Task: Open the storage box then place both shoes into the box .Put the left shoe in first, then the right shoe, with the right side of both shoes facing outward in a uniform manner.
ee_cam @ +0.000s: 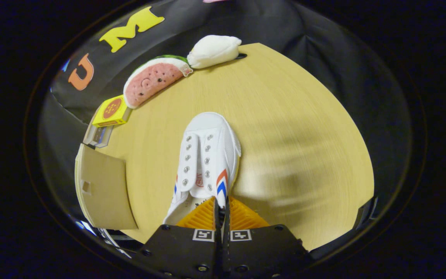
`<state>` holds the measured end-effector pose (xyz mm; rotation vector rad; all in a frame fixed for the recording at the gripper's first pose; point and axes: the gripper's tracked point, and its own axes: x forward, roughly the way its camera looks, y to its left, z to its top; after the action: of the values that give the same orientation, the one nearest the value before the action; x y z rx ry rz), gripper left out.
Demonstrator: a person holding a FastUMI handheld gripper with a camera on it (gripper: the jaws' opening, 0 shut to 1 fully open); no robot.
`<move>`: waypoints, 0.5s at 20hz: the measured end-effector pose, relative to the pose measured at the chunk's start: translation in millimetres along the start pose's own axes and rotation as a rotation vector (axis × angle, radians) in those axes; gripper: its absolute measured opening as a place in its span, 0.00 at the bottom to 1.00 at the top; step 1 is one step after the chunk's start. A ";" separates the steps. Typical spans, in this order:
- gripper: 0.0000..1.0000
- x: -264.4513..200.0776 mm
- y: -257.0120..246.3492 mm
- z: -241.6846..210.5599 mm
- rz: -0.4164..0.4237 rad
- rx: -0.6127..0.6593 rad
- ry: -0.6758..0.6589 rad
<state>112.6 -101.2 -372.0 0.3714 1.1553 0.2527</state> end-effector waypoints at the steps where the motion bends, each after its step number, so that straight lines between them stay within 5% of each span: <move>1: 0.00 -7.0 6.6 -2.2 0.007 0.001 -0.006; 10: 0.00 -85.1 146.3 -31.1 0.131 -0.020 -0.104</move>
<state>50.4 4.5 -251.3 0.4388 1.0273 0.3554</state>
